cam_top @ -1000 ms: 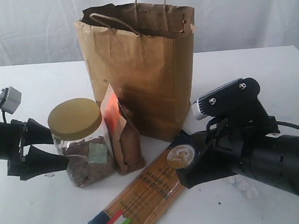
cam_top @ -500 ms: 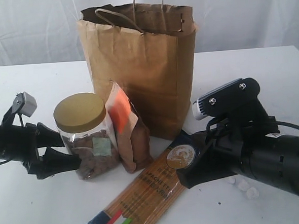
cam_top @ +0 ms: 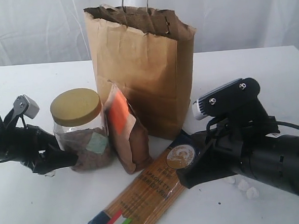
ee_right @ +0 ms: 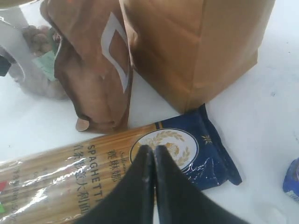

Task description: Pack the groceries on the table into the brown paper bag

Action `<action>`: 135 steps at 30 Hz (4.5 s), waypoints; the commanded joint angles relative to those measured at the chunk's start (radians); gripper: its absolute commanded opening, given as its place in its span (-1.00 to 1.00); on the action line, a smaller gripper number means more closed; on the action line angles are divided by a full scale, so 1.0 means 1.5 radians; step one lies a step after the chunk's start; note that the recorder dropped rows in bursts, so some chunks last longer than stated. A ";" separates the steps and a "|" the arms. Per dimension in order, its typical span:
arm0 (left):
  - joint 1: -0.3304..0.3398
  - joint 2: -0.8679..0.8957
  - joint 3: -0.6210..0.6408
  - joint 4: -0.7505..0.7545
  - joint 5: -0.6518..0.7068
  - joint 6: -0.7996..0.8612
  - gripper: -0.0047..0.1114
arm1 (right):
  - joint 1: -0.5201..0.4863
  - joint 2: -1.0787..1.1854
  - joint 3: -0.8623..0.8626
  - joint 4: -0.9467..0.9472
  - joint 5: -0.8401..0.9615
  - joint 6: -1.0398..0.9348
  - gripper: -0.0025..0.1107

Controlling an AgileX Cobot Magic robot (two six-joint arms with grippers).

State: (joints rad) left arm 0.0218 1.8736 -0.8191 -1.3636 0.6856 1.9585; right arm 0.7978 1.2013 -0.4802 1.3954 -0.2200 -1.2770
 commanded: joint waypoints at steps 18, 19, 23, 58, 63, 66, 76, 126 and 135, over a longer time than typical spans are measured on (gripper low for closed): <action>-0.003 0.001 -0.004 0.069 -0.026 -0.302 -0.35 | 0.001 -0.005 0.003 -0.001 0.077 0.019 -0.96; -0.003 0.001 -0.004 0.091 -0.024 -0.353 -0.53 | 0.001 -0.005 0.003 -0.001 0.078 0.019 -0.96; -0.003 0.001 -0.004 0.137 -0.020 -0.463 -0.92 | 0.001 -0.005 0.003 -0.001 0.078 0.019 -0.96; 0.309 -0.132 -0.288 1.867 -0.925 -2.061 -0.92 | 0.001 -0.005 0.003 0.003 0.235 0.052 -0.96; 0.280 -0.099 -0.240 2.072 -1.191 -2.103 -0.92 | 0.001 -0.005 0.003 0.008 0.219 0.052 -0.96; 0.278 -0.084 -0.199 2.072 -1.227 -2.003 -0.86 | 0.001 -0.005 0.003 0.009 0.219 0.052 -0.96; 0.278 -0.078 -0.132 2.072 -1.208 -2.037 0.88 | 0.001 -0.005 0.003 0.009 0.220 0.052 -0.96; 0.029 0.050 -0.076 2.072 -1.271 -1.833 0.88 | 0.001 -0.005 0.003 0.009 0.224 0.051 -0.96; 0.008 0.050 -0.074 2.072 -1.271 -1.829 0.88 | 0.001 -0.005 0.003 0.009 0.224 0.044 -0.96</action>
State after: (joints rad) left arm 0.0418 1.9617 -0.9345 1.7486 -1.2157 -0.7827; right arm 0.7978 1.2013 -0.4802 1.4078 0.1137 -1.2032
